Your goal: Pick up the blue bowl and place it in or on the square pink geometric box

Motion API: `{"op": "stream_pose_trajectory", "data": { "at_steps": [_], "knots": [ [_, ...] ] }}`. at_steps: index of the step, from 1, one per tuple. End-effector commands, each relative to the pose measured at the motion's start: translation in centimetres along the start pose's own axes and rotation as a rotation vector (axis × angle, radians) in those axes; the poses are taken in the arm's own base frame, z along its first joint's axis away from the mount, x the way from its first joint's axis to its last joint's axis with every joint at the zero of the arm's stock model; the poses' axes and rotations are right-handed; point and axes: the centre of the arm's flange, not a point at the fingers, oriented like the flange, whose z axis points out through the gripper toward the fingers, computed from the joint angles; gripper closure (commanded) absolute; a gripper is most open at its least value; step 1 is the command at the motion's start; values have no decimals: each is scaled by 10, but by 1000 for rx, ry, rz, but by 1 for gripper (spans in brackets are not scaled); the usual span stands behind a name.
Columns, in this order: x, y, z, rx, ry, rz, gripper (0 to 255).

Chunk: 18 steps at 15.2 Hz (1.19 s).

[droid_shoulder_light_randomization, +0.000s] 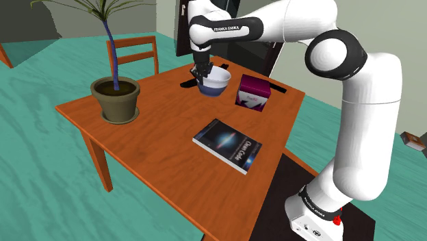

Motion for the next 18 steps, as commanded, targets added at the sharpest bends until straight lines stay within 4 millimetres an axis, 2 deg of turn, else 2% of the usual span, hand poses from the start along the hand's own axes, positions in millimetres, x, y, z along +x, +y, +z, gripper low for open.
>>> {"op": "stream_pose_trajectory", "data": {
  "at_steps": [1, 18],
  "knots": [
    [-1, 2, -11, 0, 1, 0, 255],
    [-8, 22, -98, 0, 1, 0, 255]
  ]
}}
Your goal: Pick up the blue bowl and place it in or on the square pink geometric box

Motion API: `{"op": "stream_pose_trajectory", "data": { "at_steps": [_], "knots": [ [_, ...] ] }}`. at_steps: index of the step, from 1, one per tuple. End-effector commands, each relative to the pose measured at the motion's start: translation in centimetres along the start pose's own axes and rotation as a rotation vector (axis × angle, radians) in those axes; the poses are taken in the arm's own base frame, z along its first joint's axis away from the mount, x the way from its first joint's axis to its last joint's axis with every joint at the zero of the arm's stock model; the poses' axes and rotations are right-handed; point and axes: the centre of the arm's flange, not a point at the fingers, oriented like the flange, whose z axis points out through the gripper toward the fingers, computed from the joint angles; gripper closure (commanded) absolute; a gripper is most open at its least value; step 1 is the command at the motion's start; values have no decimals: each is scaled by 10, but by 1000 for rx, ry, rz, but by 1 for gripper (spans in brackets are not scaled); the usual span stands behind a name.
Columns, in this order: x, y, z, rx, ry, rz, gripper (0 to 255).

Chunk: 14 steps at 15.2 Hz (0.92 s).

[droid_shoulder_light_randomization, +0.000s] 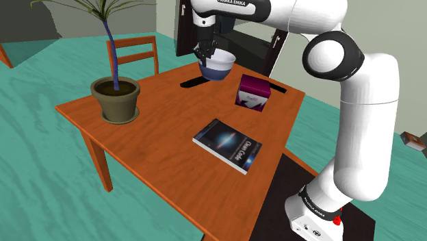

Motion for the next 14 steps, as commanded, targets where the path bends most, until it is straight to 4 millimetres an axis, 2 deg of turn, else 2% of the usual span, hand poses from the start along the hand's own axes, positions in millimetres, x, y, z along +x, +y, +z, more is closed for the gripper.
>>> {"op": "stream_pose_trajectory", "data": {
  "at_steps": [1, 3, 14],
  "knots": [
    [-2, 3, -11, 0, 1, 0, 255],
    [-3, 5, -20, 0, 1, 0, 255],
    [-45, 143, -1, 0, 1, 0, 255]
  ]
}}
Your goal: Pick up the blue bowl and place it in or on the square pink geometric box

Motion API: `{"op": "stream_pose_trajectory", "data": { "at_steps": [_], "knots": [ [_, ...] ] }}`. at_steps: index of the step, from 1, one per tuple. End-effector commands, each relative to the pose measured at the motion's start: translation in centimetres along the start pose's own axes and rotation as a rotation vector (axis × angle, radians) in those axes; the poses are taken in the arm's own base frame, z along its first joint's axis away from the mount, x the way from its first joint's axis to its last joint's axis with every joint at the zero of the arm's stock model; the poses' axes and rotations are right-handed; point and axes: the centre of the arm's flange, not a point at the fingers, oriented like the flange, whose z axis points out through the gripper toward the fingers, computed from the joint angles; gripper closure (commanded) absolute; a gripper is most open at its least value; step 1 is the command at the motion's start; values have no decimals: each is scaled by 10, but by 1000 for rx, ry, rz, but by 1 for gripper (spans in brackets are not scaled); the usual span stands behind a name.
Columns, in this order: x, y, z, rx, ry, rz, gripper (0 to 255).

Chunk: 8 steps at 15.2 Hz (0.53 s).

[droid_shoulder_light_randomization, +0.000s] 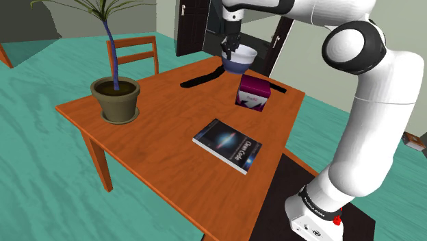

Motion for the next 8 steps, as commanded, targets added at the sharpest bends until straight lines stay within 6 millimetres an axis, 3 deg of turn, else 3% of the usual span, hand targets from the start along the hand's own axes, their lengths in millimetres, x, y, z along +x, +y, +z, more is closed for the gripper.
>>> {"op": "stream_pose_trajectory", "data": {
  "at_steps": [1, 8],
  "knots": [
    [-8, 25, 2, 0, 2, -1, 255],
    [-35, 113, 14, 0, 2, -1, 255]
  ]
}}
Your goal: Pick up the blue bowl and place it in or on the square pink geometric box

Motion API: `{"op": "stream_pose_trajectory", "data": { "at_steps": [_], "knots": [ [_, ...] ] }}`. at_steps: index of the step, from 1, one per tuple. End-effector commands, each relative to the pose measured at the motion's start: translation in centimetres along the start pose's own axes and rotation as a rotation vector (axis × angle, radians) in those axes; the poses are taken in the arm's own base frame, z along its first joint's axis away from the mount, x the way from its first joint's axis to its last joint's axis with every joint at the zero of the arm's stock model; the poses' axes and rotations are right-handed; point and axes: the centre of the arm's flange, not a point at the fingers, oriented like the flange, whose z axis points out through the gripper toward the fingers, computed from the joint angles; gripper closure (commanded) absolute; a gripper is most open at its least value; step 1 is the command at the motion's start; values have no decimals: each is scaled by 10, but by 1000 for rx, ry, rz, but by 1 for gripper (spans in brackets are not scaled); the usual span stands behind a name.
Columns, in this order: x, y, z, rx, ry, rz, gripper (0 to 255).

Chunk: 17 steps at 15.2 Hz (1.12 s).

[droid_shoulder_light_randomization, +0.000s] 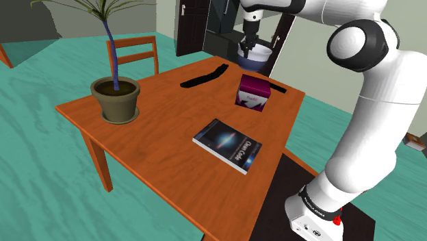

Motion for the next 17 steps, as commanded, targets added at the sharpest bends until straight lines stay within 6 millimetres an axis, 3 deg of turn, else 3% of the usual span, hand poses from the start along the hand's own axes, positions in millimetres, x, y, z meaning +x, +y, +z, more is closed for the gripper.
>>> {"op": "stream_pose_trajectory", "data": {
  "at_steps": [1, 7, 17],
  "knots": [
    [-8, 23, 3, -1, 1, -1, 255],
    [-30, 95, 13, -1, 1, -1, 255],
    [-26, 84, 64, -1, 1, -1, 255]
  ]
}}
